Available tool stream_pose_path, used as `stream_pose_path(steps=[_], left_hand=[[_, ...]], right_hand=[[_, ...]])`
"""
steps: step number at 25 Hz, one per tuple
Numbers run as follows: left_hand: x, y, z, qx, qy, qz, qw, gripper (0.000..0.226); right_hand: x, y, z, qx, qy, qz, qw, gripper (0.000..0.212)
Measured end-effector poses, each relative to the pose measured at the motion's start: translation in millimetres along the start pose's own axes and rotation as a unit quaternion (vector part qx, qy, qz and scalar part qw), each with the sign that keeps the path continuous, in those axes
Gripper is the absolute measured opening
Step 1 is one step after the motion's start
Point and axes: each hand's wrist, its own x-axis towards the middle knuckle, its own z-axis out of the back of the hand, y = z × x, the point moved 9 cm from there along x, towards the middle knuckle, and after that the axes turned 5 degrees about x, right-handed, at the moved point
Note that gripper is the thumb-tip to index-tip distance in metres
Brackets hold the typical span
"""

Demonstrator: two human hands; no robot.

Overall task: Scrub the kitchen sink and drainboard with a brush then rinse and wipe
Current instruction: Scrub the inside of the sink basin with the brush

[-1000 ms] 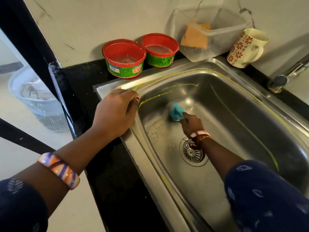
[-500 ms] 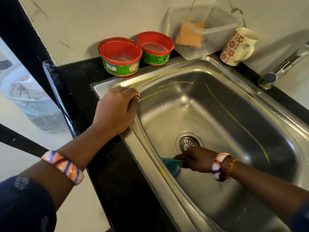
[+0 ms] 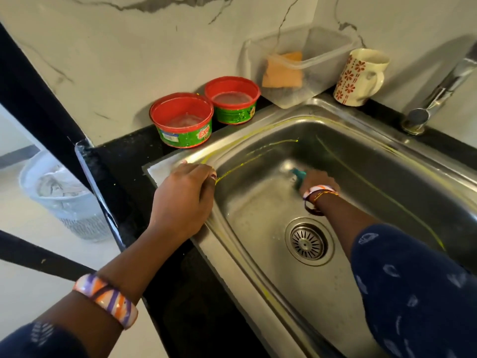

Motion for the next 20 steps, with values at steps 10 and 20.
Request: stream_pose_path(steps=[10, 20], left_hand=[[3, 2, -4, 0.003, 0.015, 0.007, 1.000, 0.027], [1, 1, -2, -0.029, -0.001, 0.009, 1.000, 0.034]], right_hand=[[-126, 92, -69, 0.087, 0.205, 0.290, 0.931, 0.038], [11, -28, 0, 0.103, 0.006, -0.024, 0.994, 0.036]])
